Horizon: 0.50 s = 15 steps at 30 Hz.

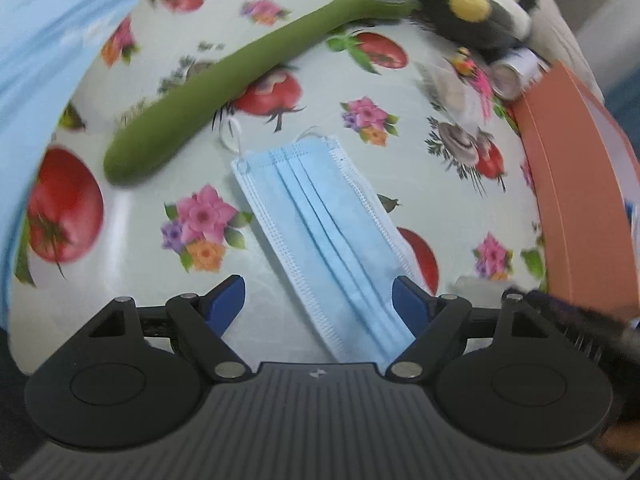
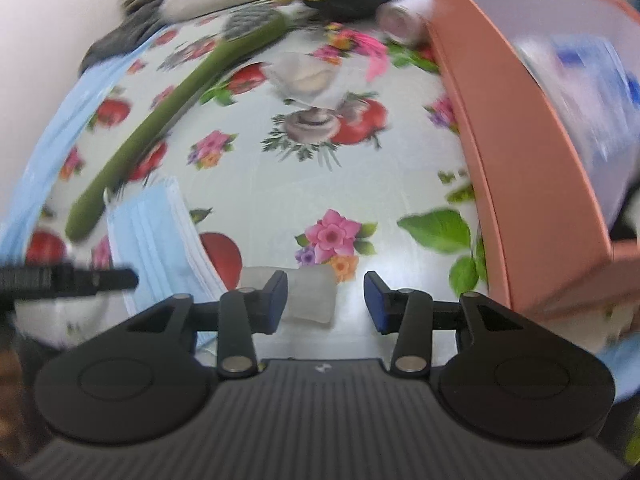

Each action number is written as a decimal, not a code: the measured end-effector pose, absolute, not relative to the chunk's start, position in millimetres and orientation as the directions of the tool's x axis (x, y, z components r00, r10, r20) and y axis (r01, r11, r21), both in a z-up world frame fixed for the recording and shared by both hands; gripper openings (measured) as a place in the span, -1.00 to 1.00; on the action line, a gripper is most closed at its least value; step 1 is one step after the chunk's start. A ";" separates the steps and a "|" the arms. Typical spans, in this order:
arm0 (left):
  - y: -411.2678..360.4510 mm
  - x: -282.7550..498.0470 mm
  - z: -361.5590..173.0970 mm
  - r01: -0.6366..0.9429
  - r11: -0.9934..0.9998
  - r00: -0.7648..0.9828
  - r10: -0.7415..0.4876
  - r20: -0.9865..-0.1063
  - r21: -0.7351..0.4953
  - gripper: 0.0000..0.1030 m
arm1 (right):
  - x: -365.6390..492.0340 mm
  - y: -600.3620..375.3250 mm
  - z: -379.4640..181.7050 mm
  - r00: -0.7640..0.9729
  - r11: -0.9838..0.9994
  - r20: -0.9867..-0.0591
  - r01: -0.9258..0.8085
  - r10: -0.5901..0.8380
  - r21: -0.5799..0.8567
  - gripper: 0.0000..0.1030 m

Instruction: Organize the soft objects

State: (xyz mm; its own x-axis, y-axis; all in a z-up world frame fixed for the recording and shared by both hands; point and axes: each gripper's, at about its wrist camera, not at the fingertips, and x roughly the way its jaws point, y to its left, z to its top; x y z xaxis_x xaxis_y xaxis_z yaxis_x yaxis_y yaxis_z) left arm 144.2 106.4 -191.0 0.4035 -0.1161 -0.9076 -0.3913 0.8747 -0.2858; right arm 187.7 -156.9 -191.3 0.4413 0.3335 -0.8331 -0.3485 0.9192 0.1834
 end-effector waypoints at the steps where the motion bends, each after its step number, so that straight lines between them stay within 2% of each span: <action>1: 106.2 147.4 -191.9 -0.413 0.861 0.394 -0.125 -0.911 -0.297 0.63 | 188.0 -156.0 -189.7 0.441 0.908 -0.830 -0.384 0.341 0.169 -0.12; 5: 96.5 158.9 -190.7 -0.454 0.847 0.369 -0.105 -0.924 -0.278 0.67 | 189.6 -154.4 -185.0 0.432 0.851 -0.826 -0.516 0.362 0.104 -0.12; 8: 90.2 168.6 -195.8 -0.477 0.825 0.342 -0.145 -0.928 -0.305 0.68 | 189.5 -151.9 -186.7 0.406 0.794 -0.830 -0.604 0.382 0.071 -0.12; 15: 76.7 186.3 -207.7 -0.562 0.799 0.256 -0.076 -0.964 -0.212 0.72 | 184.1 -142.0 -199.9 0.349 0.630 -0.839 -0.776 0.418 -0.009 -0.03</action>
State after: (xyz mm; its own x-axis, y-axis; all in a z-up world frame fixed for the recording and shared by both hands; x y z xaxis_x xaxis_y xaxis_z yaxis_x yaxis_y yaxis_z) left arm 186.3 76.7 -207.7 0.2556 -0.0763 -0.9638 -0.5624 0.7991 -0.2124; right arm 184.1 -142.0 -199.9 0.3486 0.4180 -0.8389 -0.7764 0.6302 -0.0087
